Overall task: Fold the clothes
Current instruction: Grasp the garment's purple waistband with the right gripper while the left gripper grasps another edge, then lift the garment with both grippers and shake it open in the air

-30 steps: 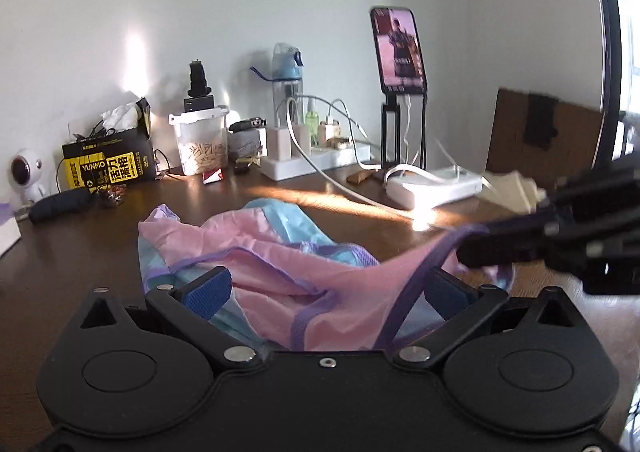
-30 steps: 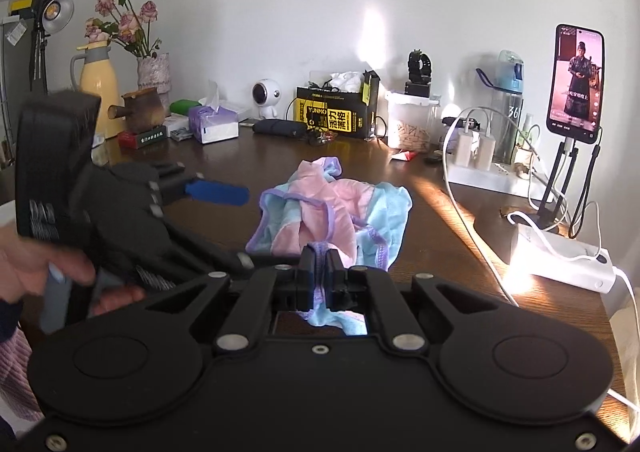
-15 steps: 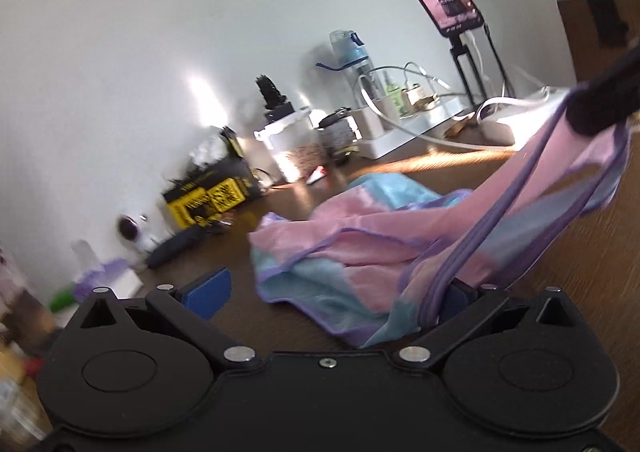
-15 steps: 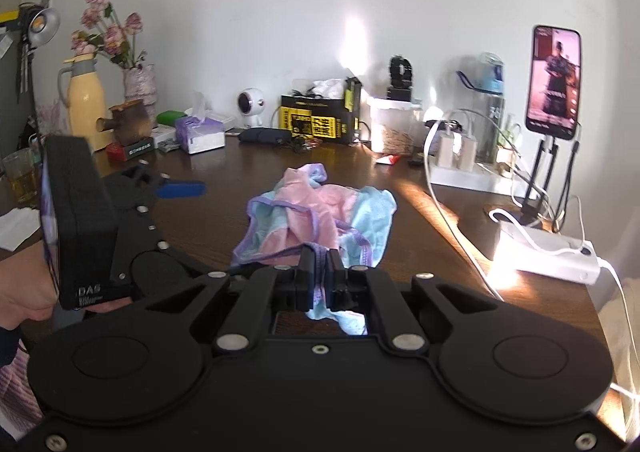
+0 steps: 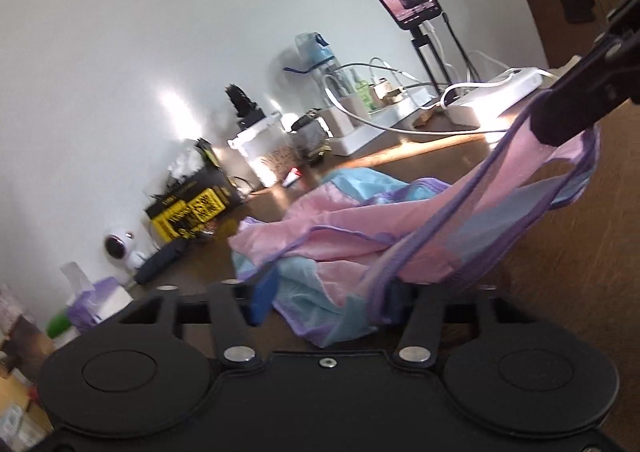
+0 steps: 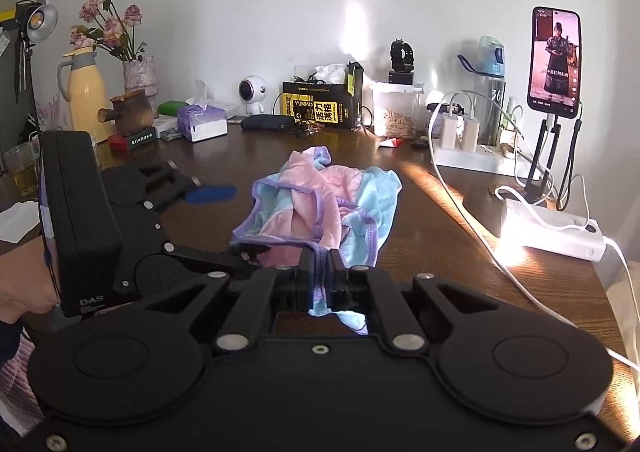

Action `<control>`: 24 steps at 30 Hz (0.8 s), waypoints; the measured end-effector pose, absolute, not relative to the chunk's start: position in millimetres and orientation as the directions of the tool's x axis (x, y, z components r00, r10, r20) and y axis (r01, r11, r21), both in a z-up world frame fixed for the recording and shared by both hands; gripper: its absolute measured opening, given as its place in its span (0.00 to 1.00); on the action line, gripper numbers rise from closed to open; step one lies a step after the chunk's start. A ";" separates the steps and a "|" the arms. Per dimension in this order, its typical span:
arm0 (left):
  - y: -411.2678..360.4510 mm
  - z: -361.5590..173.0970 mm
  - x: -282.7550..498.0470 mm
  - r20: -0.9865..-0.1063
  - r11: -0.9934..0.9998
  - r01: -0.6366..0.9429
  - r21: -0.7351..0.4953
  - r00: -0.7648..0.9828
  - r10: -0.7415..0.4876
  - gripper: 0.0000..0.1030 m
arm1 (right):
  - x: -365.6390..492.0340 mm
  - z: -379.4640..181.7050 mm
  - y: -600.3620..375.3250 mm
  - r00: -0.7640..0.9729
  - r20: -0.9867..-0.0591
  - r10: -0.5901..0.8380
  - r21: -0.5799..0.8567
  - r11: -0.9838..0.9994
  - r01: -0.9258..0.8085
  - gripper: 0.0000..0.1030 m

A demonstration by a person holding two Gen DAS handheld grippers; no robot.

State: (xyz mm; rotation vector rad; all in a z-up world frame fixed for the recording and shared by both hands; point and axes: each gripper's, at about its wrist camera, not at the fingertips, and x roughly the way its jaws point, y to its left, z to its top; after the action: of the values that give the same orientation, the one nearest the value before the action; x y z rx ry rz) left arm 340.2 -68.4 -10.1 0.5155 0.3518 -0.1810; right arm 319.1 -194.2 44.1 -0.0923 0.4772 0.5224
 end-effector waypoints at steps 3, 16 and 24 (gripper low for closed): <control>-68.8 -8.4 337.9 -0.361 0.858 0.247 0.451 0.929 -0.078 0.21 | 318.4 44.3 -195.3 0.770 -0.454 0.448 0.027 0.871 -0.491 0.08; -57.9 29.3 347.2 -0.501 0.930 0.305 0.206 0.849 -0.167 0.05 | 338.5 22.7 -182.8 0.779 -0.498 0.380 -0.037 0.889 -0.457 0.12; -53.5 53.1 344.4 -0.461 0.966 0.237 0.107 0.872 -0.163 0.05 | 328.5 12.5 -165.9 0.813 -0.506 0.289 -0.161 0.894 -0.418 0.66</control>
State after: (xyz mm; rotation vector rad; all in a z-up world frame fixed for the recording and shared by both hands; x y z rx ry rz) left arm 344.4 -53.5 53.1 0.1621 0.4665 -0.2101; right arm 328.5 -165.9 12.5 -0.2721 0.4931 0.3827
